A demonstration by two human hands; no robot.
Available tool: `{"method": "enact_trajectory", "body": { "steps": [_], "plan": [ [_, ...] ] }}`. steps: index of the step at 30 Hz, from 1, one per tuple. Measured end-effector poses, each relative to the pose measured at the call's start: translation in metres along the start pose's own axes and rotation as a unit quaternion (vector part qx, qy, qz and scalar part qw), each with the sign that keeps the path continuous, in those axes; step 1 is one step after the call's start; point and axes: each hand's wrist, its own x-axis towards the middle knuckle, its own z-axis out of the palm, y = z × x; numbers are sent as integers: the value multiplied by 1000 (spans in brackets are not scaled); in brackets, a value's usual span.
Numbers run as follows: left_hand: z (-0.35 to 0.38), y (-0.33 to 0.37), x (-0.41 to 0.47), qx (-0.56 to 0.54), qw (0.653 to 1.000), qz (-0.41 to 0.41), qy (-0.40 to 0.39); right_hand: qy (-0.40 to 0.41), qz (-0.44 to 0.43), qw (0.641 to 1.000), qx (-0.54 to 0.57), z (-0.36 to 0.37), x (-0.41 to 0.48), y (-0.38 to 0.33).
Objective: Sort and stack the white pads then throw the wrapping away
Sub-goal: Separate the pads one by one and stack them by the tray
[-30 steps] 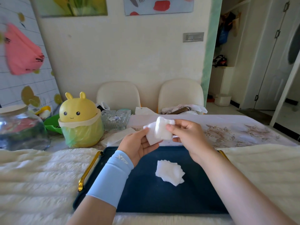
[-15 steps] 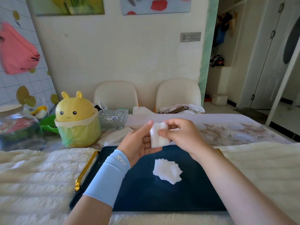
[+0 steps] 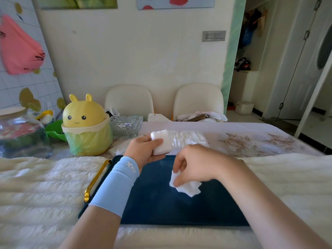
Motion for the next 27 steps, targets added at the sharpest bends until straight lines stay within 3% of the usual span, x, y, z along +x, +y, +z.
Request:
{"method": "enact_trajectory", "body": {
  "steps": [3, 9, 13, 16, 19, 23, 27],
  "plan": [
    [2, 0, -1, 25, 1000, 3, 1, -31, 10, 997, -70, 15, 6, -5],
    [3, 2, -2, 47, 999, 13, 7, -29, 21, 999, -33, 11, 9, 1],
    [4, 3, -4, 58, 998, 24, 26, 55, 26, 996, 71, 4, 13, 12],
    [5, 4, -4, 66, 996, 30, 47, 141, 38, 947, 288, -5, 15, 18],
    [6, 4, -4, 68, 995, 37, 63, 121, 63, 867, 479, -10, 14, 24],
    [7, 3, -5, 32, 999, -9, 30, 82, 66, 835, 540, -7, 14, 29],
    [12, 4, -7, -15, 997, -30, -72, 122, 80, 826, 545, -5, 17, 30]
  ]
}}
